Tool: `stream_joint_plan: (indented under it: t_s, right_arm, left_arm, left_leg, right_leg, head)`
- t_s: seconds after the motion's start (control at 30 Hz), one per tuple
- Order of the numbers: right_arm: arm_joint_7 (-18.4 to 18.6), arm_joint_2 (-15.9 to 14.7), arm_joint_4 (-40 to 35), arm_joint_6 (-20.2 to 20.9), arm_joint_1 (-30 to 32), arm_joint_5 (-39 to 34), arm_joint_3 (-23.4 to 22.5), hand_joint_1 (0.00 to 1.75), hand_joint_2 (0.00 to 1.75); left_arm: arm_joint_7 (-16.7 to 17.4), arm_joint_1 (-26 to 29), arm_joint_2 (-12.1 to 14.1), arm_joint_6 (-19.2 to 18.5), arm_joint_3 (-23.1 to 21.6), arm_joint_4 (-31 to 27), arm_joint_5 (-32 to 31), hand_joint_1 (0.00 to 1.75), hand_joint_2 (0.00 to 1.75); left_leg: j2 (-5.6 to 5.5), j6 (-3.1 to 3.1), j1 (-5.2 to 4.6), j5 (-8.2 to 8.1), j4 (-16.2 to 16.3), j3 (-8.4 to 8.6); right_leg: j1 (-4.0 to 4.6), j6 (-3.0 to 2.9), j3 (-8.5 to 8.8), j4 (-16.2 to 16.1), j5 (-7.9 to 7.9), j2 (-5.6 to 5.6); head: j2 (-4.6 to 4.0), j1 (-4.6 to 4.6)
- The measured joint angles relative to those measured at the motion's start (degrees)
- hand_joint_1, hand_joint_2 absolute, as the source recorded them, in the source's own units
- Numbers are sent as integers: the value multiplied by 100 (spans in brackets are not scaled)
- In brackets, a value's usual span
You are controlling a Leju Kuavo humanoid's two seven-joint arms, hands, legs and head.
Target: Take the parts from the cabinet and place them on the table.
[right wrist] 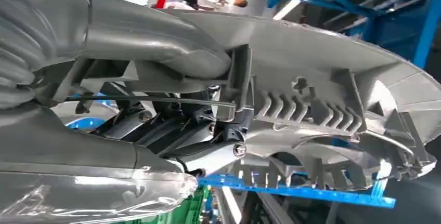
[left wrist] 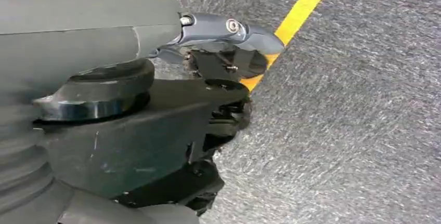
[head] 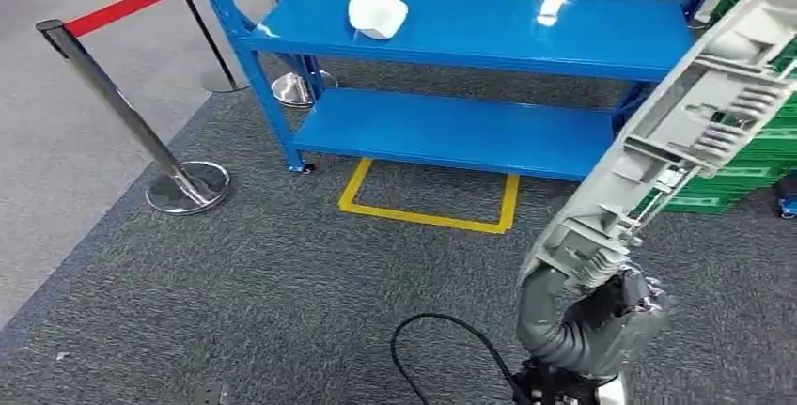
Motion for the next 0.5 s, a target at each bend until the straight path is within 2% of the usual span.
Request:
stream_joint_plan:
  t_s: [0.03,0.07,0.1,0.13,0.17,0.2,0.23,0.27,0.3,0.37,0.4,0.43,0.47,0.5]
  right_arm:
    - [-9,0,-9,0,2,-2,0,175,175]
    - [-13,0,-9,0,3,11,0,175,175]
    - [-13,0,-11,0,8,57,-4,175,175]
    - [-13,0,-11,0,20,99,-9,175,175]
    - [-13,0,-13,0,27,125,-11,175,175]
    - [-13,0,-24,0,30,142,-13,175,175]
    - [-15,0,-33,0,31,149,-11,175,175]
    - [-20,2,-41,0,33,153,-13,175,175]
    - [-24,2,-48,0,33,153,-13,175,175]
    - [-24,0,-63,0,38,155,-17,175,175]
    - [-24,2,-76,0,41,144,-17,175,175]
    - [-24,0,-87,0,43,109,-15,175,175]
    - [-26,-4,-87,0,34,72,-6,175,175]
    - [-26,-15,-87,0,30,57,7,175,175]
  left_arm:
    - [-2,2,4,0,0,0,0,0,175]
    - [-4,8,7,2,0,0,-2,0,175]
    - [-9,14,9,2,0,0,-2,0,175]
    - [-11,15,9,2,0,0,-2,0,175]
    - [-15,13,11,2,0,0,-2,0,175]
    - [-22,12,15,2,0,0,-2,0,175]
    - [-26,10,15,2,0,0,-2,0,175]
    - [-26,0,7,2,0,0,-2,0,175]
    - [-28,-9,7,2,0,0,-2,0,175]
    - [-28,15,4,2,0,0,-2,0,175]
    - [-28,22,0,0,0,0,0,0,175]
    - [-35,20,-2,0,0,0,0,0,175]
    - [-48,17,-2,-2,0,0,0,0,175]
    - [-55,17,-4,-4,0,0,0,0,175]
  left_leg:
    - [0,-14,12,-207,482,-219]
    - [0,-24,23,-324,847,-383]
    - [0,-25,35,-294,944,-423]
    - [0,-25,45,-117,752,-310]
    - [0,-21,55,117,365,-101]
    - [1,-19,61,374,-178,200]
    - [0,-21,72,539,-643,462]
    - [-2,-24,67,513,-908,567]
    - [-16,44,68,495,-919,544]
    - [-18,113,41,501,-888,484]
    - [-15,171,57,535,-905,479]
    - [-8,205,69,555,-916,473]
    - [-8,239,68,566,-915,466]
    - [-5,261,61,577,-914,451]
  right_leg:
    - [0,1,-36,2,21,-1]
    - [0,8,-65,3,38,-1]
    - [0,14,-88,3,55,1]
    - [-2,28,-104,4,69,4]
    - [-6,44,-109,4,82,8]
    - [-12,60,-107,4,92,12]
    - [-11,87,-107,4,104,13]
    - [38,124,-145,45,103,14]
    - [38,151,-187,54,129,14]
    - [21,210,-210,34,164,10]
    - [12,238,-217,40,168,11]
    - [5,265,-268,121,82,6]
    - [9,281,-367,357,-121,0]
    - [8,298,-549,812,-387,2]
  head:
    - [0,-4]
    - [0,-4]
    - [0,-4]
    - [0,-4]
    - [0,-4]
    - [0,-4]
    - [0,-7]
    - [0,-26]
    - [0,-17]
    - [0,-11]
    - [0,-9]
    - [0,-13]
    - [0,33]
    - [0,50]
